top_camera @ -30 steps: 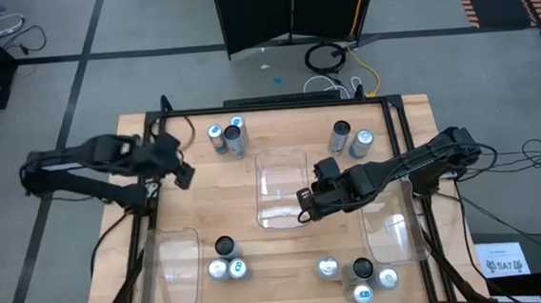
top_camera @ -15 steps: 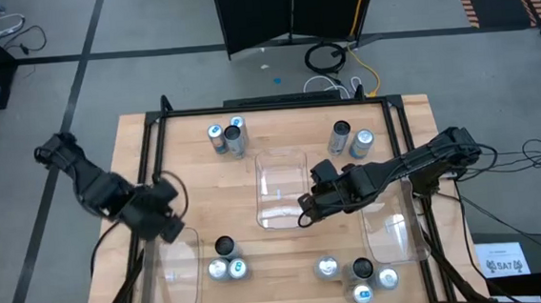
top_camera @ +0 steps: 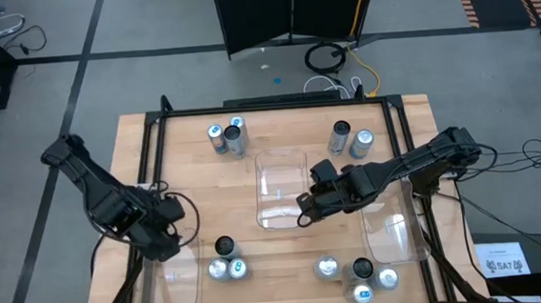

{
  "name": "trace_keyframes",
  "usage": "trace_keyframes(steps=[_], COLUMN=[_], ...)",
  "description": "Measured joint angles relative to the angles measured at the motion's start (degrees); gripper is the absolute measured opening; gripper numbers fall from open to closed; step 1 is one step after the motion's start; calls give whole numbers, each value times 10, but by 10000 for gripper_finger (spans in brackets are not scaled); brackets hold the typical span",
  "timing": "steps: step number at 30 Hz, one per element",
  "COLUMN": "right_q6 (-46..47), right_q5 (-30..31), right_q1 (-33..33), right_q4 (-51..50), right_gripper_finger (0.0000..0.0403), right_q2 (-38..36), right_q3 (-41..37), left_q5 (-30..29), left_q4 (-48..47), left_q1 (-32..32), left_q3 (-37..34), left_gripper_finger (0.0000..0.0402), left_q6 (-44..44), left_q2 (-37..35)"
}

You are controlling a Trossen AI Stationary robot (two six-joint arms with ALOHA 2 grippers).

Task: Sort soda cans
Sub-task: Move the bottom transparent bin to the middle left of the table

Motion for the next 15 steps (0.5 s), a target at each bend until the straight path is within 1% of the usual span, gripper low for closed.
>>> trace_keyframes(steps=[3,7,12,15], right_q6=[8,10,10,10], right_q5=[0,0,0,0], right_q1=[0,0,0,0], right_q4=[2,5,16,23], right_gripper_finger=[59,59,59,59], right_q2=[0,0,0,0], right_q3=[0,0,0,0], left_q5=[4,18,34,51], left_q4=[6,31,60,82], left_q1=[0,-4,-4,-4], left_q3=[-8,-53,-121,-157], left_gripper_finger=[304,304,304,304], left_q6=[19,52,56,78], left_q2=[16,24,-1,-24])
